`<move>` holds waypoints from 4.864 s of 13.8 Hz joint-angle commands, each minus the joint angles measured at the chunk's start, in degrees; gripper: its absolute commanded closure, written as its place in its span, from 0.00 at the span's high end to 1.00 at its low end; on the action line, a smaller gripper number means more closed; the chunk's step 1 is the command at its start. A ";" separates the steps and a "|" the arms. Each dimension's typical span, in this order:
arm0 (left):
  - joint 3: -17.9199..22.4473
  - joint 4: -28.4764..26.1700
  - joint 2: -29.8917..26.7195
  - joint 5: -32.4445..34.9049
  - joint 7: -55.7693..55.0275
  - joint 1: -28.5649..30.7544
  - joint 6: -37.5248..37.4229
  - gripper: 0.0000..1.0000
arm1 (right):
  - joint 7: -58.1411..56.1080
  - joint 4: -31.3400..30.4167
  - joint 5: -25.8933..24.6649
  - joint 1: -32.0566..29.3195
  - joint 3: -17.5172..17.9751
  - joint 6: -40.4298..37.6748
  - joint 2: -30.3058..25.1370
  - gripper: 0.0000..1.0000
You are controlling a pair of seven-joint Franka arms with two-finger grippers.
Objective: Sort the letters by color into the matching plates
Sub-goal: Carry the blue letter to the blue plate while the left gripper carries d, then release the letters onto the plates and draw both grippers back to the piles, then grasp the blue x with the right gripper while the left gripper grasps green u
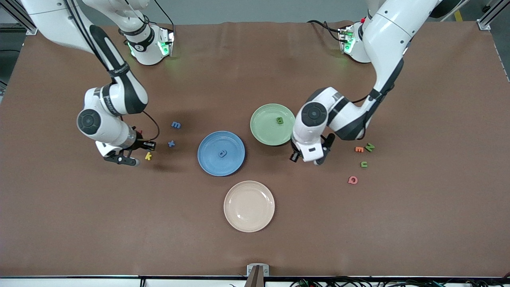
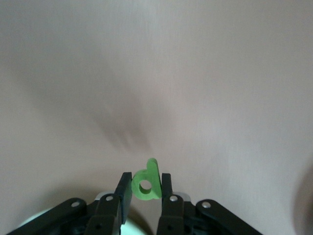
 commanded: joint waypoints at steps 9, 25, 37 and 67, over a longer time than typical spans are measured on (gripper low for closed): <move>-0.64 0.00 1.84 0.69 -11.75 -10.99 0.29 0.00 | 35.79 10.32 -0.77 10.14 9.49 -1.65 3.75 0.01; -0.11 2.90 -0.79 4.38 10.62 -0.28 -5.16 1.00 | 45.83 15.25 -6.66 14.89 8.96 -1.83 11.41 1.00; -0.11 2.02 -0.09 8.85 57.03 19.84 -6.48 0.98 | 23.90 13.50 -8.42 8.05 8.96 -3.76 10.44 1.00; -2.31 -11.95 -1.85 12.29 70.16 30.75 2.75 0.57 | 12.52 -4.35 -10.44 -2.60 6.68 8.45 4.90 0.73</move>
